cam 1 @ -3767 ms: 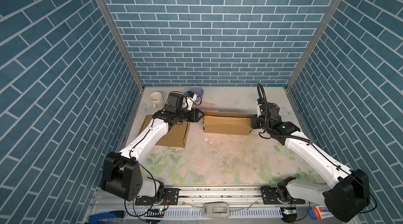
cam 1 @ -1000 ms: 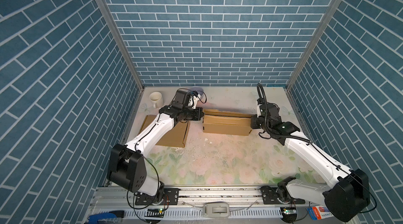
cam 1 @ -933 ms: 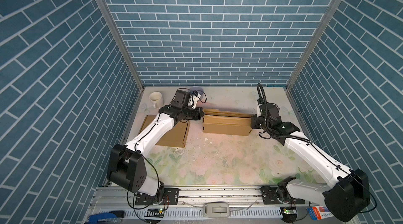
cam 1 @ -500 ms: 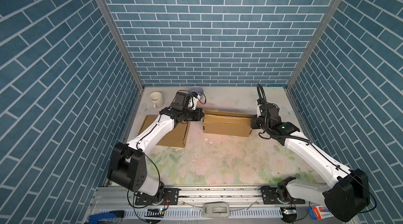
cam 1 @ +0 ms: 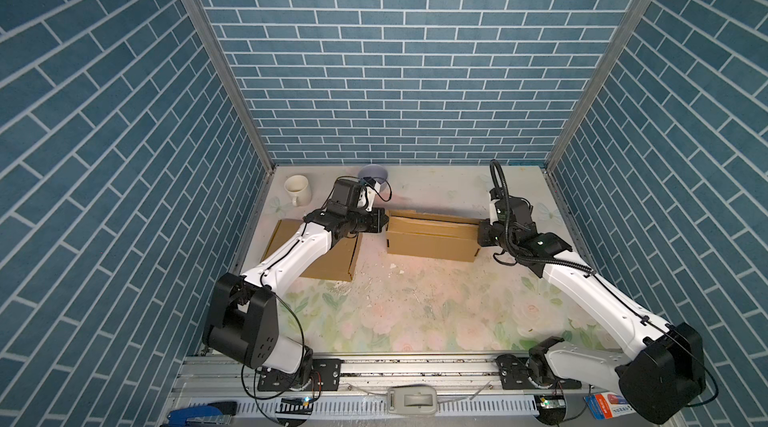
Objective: Fold the paper box
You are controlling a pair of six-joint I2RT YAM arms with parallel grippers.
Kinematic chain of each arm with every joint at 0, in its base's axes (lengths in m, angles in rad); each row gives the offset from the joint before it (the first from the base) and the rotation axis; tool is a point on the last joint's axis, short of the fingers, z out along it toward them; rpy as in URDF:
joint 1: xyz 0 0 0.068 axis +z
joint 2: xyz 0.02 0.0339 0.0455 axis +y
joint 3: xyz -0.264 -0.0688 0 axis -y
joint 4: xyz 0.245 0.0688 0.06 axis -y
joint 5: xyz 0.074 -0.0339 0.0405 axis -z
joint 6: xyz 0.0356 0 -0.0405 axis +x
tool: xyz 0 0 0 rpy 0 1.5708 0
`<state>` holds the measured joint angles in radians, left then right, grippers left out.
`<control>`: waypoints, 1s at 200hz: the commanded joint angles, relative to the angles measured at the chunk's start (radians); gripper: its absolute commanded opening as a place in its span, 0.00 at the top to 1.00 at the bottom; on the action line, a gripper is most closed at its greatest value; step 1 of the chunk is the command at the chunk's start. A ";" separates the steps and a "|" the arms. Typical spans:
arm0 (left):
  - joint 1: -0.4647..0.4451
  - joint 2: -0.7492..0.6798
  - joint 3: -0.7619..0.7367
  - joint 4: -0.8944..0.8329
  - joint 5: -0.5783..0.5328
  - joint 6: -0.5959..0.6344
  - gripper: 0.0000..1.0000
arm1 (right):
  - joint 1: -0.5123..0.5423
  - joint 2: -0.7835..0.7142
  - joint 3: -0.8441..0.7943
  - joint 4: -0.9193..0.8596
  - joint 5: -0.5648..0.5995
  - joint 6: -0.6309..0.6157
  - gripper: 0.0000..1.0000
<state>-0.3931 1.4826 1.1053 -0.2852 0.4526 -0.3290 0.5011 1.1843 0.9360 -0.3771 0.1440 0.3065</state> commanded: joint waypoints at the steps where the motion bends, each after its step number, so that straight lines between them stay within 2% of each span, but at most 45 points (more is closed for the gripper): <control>1: -0.004 -0.002 -0.046 -0.073 -0.019 0.006 1.00 | 0.002 -0.021 0.053 -0.040 -0.107 -0.044 0.87; 30: -0.004 -0.004 -0.056 -0.057 -0.017 0.002 1.00 | -0.008 -0.017 0.107 -0.099 -0.215 -0.092 0.61; 43: -0.006 -0.005 -0.060 -0.051 -0.018 0.000 1.00 | -0.019 -0.014 0.144 -0.155 -0.225 -0.135 0.50; 52: -0.006 -0.005 -0.065 -0.047 -0.017 -0.002 1.00 | -0.032 -0.015 0.174 -0.197 -0.255 -0.177 0.46; 77: -0.006 -0.009 -0.067 -0.042 -0.015 -0.002 1.00 | -0.049 -0.022 0.243 -0.297 -0.238 -0.337 0.33; 124: -0.010 0.002 -0.072 -0.029 -0.017 -0.002 1.00 | 0.006 0.073 0.386 -0.432 -0.250 -0.627 0.15; 165: -0.015 0.011 -0.067 -0.038 -0.023 0.004 1.00 | 0.091 0.200 0.462 -0.466 -0.244 -0.796 0.02; 200: -0.018 0.015 -0.064 -0.039 -0.022 0.004 1.00 | 0.146 0.285 0.492 -0.470 -0.207 -0.876 0.01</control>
<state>-0.4019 1.4704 1.0660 -0.2314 0.4446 -0.3290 0.6193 1.4342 1.3659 -0.8021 -0.0795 -0.4309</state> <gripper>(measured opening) 0.049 0.989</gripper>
